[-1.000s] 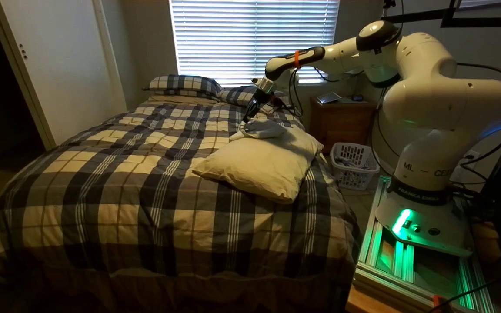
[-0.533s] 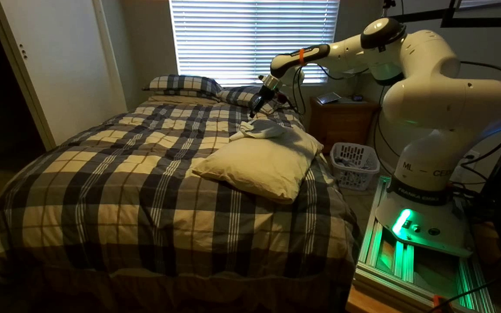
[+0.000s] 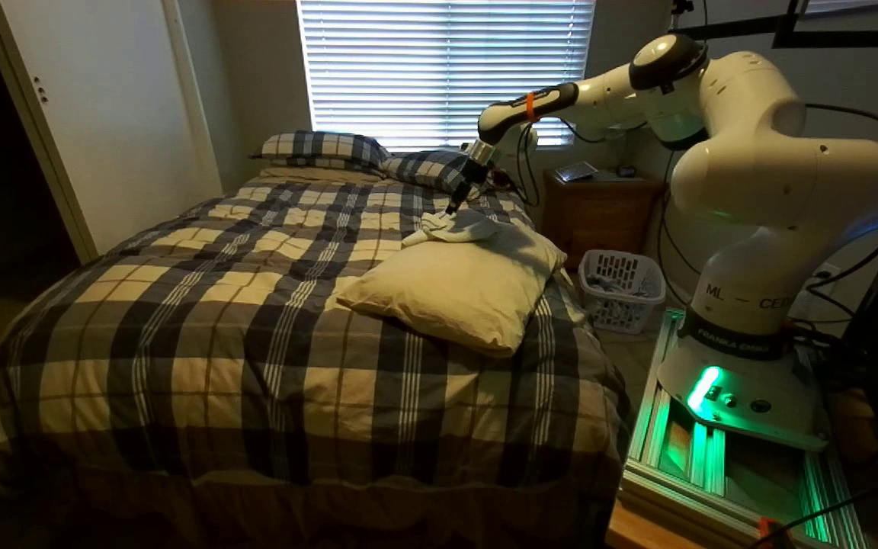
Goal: Fold the towel
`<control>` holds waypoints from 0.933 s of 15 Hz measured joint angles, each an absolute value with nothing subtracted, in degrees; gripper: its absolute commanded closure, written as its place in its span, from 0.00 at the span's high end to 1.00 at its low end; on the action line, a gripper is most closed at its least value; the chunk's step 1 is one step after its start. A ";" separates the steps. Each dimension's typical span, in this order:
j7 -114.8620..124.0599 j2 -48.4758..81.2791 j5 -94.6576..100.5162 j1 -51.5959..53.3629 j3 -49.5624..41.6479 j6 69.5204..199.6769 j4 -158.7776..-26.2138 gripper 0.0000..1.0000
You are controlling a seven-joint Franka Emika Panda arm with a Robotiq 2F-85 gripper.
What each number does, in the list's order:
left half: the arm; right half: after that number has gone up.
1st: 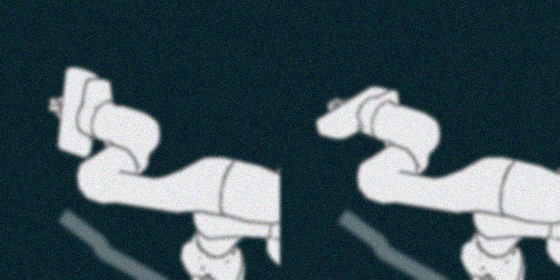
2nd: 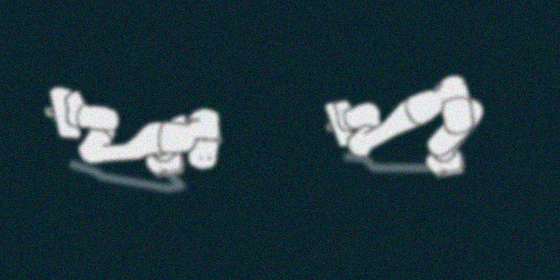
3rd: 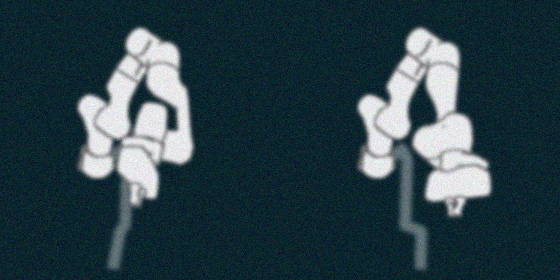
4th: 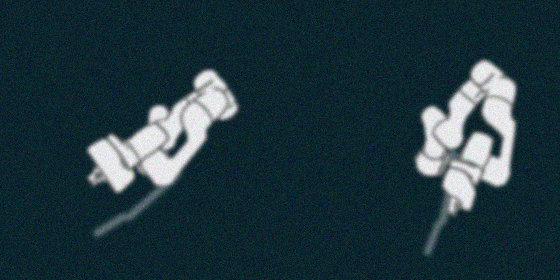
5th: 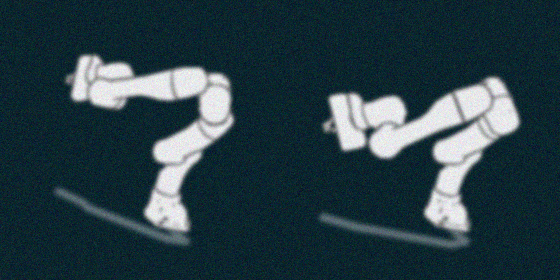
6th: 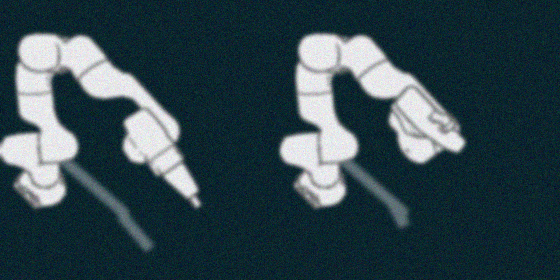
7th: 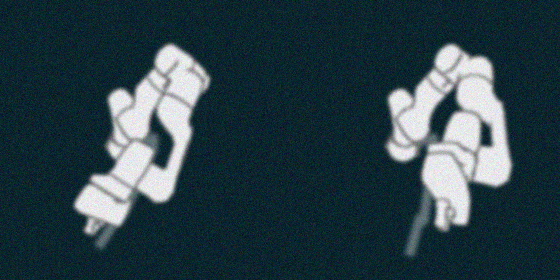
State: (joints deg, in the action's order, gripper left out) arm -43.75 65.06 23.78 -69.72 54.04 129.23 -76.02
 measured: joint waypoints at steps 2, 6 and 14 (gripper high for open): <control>-41.75 65.06 23.78 -69.14 53.32 127.99 -75.22 1.00; -38.80 65.18 23.78 -67.90 52.59 124.76 -73.13 1.00; -38.42 67.41 23.78 -65.13 52.57 122.43 -69.15 1.00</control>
